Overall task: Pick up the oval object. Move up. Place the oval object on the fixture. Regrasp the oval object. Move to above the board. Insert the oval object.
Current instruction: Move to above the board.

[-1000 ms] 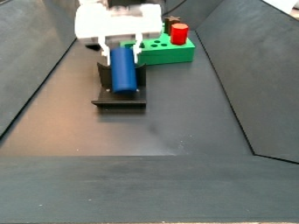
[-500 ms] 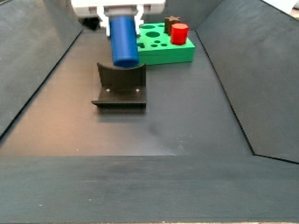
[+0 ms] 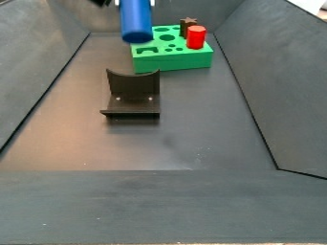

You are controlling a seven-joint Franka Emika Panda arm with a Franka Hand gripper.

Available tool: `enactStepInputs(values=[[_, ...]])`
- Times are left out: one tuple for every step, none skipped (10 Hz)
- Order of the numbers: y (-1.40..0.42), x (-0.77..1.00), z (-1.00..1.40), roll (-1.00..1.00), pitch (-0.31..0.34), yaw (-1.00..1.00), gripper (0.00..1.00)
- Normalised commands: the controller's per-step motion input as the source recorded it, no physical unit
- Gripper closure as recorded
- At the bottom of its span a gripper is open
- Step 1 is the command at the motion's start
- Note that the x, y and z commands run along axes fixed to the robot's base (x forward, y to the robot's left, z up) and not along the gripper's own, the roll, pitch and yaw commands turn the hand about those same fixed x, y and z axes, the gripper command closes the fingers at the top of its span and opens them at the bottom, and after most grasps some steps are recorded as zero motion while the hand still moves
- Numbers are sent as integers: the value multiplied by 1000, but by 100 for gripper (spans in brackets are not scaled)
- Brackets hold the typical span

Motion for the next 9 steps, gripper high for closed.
enactStepInputs(values=[[-60,-90,1000,-43,30,-85,100],[-53,-88,1000,-45,50,-79,100],[-36,-76,876,-44,84,-56,100],[-26,-58,704,-42,104,-36,100],[-19,-45,524,-42,115,-13,100],[-15,-30,345,-47,120,11,100],[-1000,-439,300,-1000,-15,-138,100],[-1000,-435,272,-1000,-21,-134,100],[-1000,-459,295,-1000,-24,-135,100]])
